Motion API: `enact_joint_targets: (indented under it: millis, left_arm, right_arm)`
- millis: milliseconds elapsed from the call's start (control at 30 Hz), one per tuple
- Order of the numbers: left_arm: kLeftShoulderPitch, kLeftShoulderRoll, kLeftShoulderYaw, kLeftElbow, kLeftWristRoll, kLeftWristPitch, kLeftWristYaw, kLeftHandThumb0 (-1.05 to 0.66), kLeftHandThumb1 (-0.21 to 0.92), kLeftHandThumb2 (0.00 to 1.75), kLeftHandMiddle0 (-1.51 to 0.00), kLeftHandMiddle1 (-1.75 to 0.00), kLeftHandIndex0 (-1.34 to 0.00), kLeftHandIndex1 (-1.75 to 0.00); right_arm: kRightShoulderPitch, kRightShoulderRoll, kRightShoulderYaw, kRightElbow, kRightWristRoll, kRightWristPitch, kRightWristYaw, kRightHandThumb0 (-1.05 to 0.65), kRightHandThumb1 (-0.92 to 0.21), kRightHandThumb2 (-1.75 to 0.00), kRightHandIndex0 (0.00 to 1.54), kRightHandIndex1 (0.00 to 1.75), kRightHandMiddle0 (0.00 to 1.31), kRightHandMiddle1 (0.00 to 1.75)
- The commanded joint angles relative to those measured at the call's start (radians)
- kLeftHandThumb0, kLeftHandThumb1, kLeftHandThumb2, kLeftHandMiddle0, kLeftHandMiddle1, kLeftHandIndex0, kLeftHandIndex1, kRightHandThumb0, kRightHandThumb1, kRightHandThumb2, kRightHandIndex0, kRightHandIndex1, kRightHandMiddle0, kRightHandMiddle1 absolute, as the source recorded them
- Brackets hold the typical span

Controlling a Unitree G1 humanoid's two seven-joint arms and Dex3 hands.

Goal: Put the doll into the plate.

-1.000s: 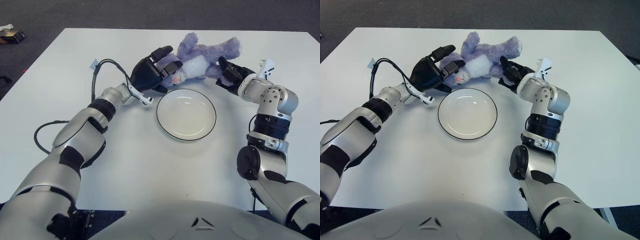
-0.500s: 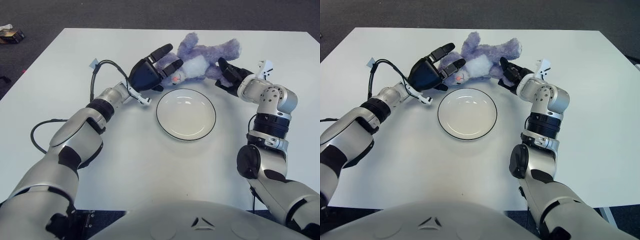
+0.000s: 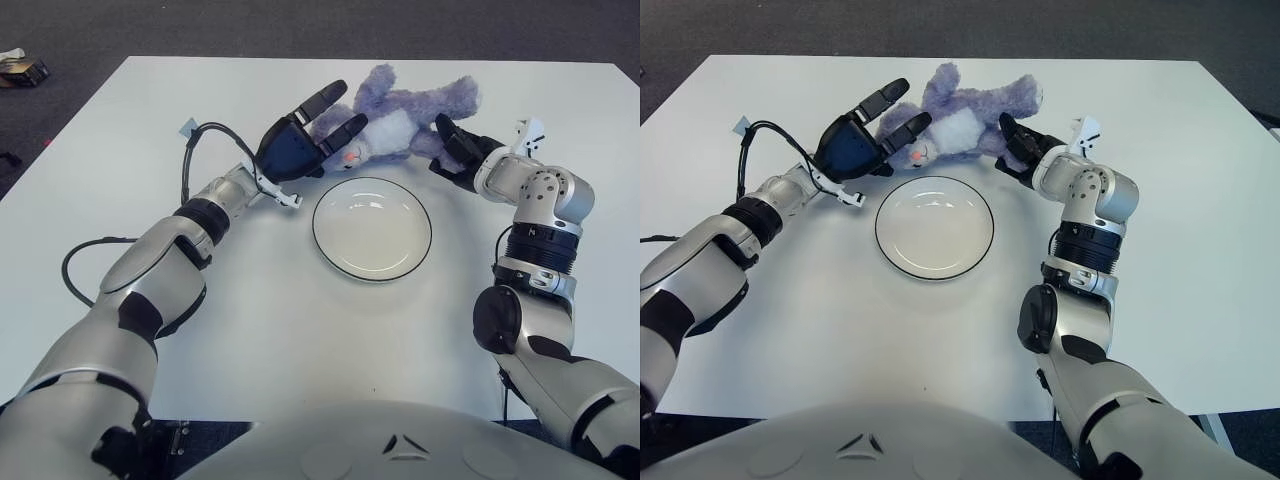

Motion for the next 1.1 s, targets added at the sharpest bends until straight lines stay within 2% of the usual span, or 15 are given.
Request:
enact_joint_targets:
  millis: [0, 100, 300, 600, 700, 867, 1067]
  left_arm:
    - [0.004, -0.003, -0.011, 0.015, 0.0, 0.017, 0.017, -0.59, 0.88, 0.0, -0.14, 0.0, -0.22, 0.0]
    - [0.002, -0.005, -0.014, 0.02, -0.003, 0.018, 0.021, -0.59, 0.88, 0.0, -0.14, 0.0, -0.22, 0.0]
    - [0.004, -0.053, -0.006, 0.087, -0.038, 0.022, -0.014, -0.57, 0.87, 0.0, -0.13, 0.0, -0.2, 0.0]
    - [0.002, -0.064, -0.009, 0.102, -0.061, 0.02, -0.042, -0.58, 0.87, 0.0, -0.11, 0.0, -0.18, 0.0]
    - [-0.007, -0.074, -0.007, 0.115, -0.082, -0.031, -0.101, -0.63, 0.87, 0.0, -0.1, 0.0, -0.18, 0.0]
    - [-0.014, -0.077, -0.005, 0.123, -0.112, -0.077, -0.135, -0.73, 0.87, 0.0, -0.09, 0.0, -0.17, 0.0]
    - [-0.017, -0.076, -0.01, 0.125, -0.126, -0.091, -0.142, -0.77, 0.86, 0.0, -0.09, 0.0, -0.16, 0.0]
  right_arm:
    - [-0.015, -0.01, 0.002, 0.011, 0.002, -0.003, 0.008, 0.13, -0.73, -0.41, 0.8, 1.75, 0.63, 1.75]
    - [-0.015, -0.01, 0.002, 0.012, 0.002, -0.004, 0.009, 0.13, -0.73, -0.41, 0.8, 1.75, 0.63, 1.75]
    - [-0.018, -0.015, -0.001, 0.025, 0.006, -0.01, 0.025, 0.12, -0.73, -0.41, 0.8, 1.75, 0.63, 1.75]
    - [-0.02, -0.015, -0.005, 0.028, 0.008, -0.01, 0.034, 0.11, -0.74, -0.41, 0.8, 1.75, 0.63, 1.75]
    - [-0.015, -0.006, -0.01, 0.009, 0.02, -0.007, 0.042, 0.11, -0.73, -0.41, 0.8, 1.75, 0.63, 1.75]
    - [-0.016, 0.008, -0.019, -0.019, 0.031, 0.007, 0.036, 0.11, -0.73, -0.41, 0.8, 1.75, 0.63, 1.75]
    - [-0.015, 0.013, -0.022, -0.029, 0.032, 0.013, 0.034, 0.12, -0.73, -0.41, 0.8, 1.75, 0.62, 1.75]
